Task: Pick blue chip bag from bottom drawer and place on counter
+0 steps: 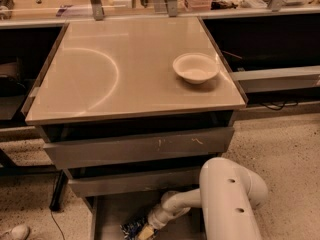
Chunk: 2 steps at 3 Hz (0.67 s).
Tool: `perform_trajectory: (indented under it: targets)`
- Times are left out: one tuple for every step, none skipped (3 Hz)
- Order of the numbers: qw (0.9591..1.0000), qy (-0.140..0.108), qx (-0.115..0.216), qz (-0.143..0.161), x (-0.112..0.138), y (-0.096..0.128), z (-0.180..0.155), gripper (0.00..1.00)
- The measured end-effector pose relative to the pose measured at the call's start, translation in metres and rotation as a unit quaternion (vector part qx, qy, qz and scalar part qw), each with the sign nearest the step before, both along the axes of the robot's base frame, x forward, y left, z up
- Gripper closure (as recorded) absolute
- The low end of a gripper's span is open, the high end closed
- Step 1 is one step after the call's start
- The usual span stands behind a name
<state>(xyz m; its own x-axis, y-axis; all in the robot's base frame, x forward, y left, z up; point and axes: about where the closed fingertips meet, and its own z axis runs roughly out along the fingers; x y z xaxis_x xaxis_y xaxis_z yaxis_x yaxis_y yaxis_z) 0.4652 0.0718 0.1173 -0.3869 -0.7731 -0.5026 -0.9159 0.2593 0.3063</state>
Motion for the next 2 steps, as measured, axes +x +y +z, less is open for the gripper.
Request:
perform_trajectory:
  targets:
    - [1.0, 0.001, 0.009, 0.0, -0.003, 0.003, 0.009, 1.0]
    - [0.9998, -0.004, 0.021, -0.003, -0.006, 0.004, 0.032, 1.0]
